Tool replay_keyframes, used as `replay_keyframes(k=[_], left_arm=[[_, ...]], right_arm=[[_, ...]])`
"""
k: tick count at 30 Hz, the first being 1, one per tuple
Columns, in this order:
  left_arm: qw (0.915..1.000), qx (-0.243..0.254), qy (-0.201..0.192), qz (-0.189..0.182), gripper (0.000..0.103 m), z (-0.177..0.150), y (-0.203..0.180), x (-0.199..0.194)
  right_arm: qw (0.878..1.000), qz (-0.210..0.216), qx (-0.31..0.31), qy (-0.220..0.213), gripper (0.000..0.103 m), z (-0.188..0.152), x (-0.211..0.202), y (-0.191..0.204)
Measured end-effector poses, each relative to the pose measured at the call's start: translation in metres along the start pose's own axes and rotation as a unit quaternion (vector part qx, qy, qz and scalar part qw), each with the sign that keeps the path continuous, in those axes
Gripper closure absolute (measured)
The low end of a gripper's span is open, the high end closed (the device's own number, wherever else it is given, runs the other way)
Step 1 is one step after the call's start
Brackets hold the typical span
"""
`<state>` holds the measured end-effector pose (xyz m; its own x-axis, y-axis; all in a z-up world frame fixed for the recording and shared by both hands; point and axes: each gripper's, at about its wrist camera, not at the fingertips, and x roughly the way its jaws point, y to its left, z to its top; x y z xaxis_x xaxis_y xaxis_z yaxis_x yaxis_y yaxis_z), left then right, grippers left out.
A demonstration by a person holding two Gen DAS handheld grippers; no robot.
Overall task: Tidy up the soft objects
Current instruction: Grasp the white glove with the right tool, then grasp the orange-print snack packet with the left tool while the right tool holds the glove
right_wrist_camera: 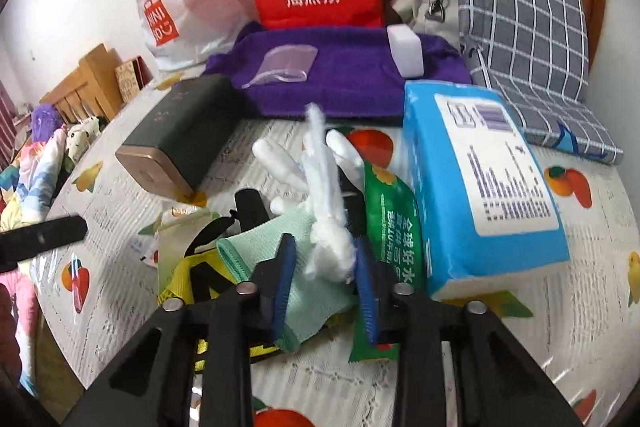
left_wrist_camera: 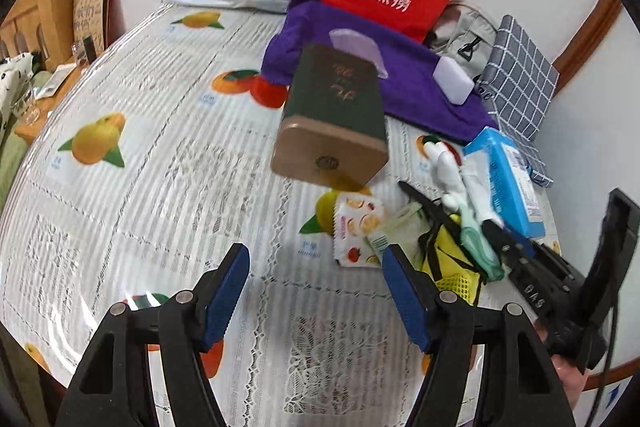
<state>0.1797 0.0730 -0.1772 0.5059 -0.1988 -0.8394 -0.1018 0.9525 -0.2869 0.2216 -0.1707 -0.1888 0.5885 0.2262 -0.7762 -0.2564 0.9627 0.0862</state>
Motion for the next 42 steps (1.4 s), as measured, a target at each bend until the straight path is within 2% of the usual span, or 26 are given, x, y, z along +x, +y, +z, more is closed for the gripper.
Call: replay_keyframes(k=[3,7,13,21,25,33,37,40,42], left_arm=[[1.0000,0.002,0.004,-0.001,0.036,-0.002,-0.001,0.003],[1.0000,0.006,0.003,0.000,0.036,-0.005,-0.005,0.004],[0.9995,0.013,0.006,0.027,0.036,-0.010,-0.010,0.014],[0.9990,0.028,0.005,0.035,0.036,-0.014,-0.020,0.020],[0.9982,0.040,-0.003,0.045,0.036,-0.015,-0.025,0.021],[0.9966,0.031,-0.003,0.076,0.036,-0.008,-0.019,0.039],[0.9947,0.048,0.000,0.091,0.036,-0.003,-0.027,0.054],[0.9890,0.074,-0.013,0.127,0.034,-0.002,-0.036,0.064],[0.9877,0.080,-0.015,0.133,0.031,-0.001,-0.037,0.067]], right_arm=[[1.000,-0.005,-0.007,-0.011,0.086,-0.001,-0.006,0.001],[1.000,0.014,0.008,-0.026,0.086,-0.004,-0.025,-0.004],[0.998,0.025,0.007,-0.054,0.086,-0.013,-0.064,-0.006],[0.998,0.001,0.031,-0.052,0.086,-0.045,-0.089,-0.037],[0.998,-0.032,0.039,-0.042,0.086,-0.061,-0.090,-0.055],[0.997,-0.040,0.065,-0.009,0.086,-0.086,-0.073,-0.081],[0.996,-0.041,0.073,0.006,0.086,-0.094,-0.064,-0.087],[0.996,-0.042,0.078,0.011,0.086,-0.095,-0.059,-0.089],[0.996,-0.041,0.080,0.013,0.086,-0.095,-0.057,-0.089]])
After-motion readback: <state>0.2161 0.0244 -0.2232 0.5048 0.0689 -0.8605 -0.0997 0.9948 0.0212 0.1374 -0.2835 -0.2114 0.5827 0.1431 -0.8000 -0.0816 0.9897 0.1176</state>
